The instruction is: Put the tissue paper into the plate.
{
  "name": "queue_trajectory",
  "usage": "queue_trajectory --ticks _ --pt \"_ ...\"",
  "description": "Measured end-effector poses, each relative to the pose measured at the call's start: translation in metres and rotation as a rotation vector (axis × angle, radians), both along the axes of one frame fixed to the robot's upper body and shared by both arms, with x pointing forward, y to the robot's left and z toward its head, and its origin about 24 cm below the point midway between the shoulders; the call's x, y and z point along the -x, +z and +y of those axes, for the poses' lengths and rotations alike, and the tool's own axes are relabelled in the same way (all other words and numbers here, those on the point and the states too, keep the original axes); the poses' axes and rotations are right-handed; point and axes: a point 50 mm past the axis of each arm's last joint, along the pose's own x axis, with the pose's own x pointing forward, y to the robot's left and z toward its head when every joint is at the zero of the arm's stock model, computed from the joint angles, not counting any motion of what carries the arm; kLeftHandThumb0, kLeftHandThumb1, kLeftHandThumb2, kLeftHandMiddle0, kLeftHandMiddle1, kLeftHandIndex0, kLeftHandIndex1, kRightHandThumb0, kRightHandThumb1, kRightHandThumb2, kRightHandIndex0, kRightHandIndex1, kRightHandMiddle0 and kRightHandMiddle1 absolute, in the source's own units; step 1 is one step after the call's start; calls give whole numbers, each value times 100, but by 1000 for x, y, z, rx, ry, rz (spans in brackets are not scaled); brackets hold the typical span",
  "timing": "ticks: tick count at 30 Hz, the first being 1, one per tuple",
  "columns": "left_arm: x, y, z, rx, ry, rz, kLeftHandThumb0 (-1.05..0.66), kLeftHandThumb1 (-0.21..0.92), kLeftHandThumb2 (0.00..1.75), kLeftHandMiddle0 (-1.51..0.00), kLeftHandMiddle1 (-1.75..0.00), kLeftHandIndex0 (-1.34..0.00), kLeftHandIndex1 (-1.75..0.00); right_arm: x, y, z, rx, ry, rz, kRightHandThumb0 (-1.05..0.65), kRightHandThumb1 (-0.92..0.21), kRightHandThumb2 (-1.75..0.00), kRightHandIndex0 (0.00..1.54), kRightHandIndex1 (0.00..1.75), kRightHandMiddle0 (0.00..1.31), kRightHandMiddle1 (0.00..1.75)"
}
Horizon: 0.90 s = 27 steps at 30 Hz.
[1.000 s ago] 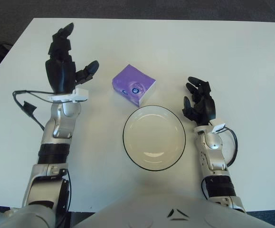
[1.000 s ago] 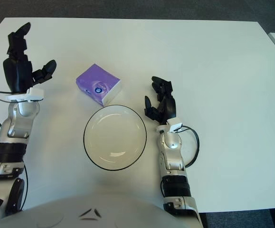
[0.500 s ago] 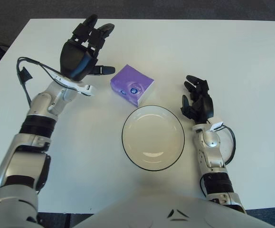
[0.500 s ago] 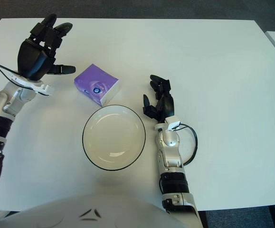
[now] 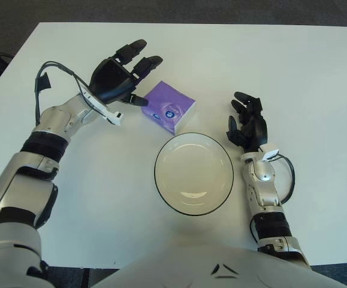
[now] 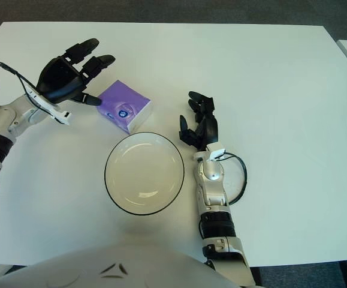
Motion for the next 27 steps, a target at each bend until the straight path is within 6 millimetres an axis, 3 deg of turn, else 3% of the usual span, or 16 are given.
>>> queue_trajectory --ticks 14,24,27 --pt "-11 13 -4 -203 -26 168 -63 92 58 -30 -2 0 -78 -1 0 2 -14 -15 -14 -39 -66 -80 37 72 4 107" --pt "-12 23 -3 -274 -24 254 -72 92 59 -28 0 0 -79 -4 1 4 -18 -11 -13 -38 -66 -83 37 73 2 107" --pt "-11 27 -5 -289 -34 266 -81 92 57 -24 0 0 -76 -5 1 4 -19 -9 -14 -37 -66 -83 38 74 1 107"
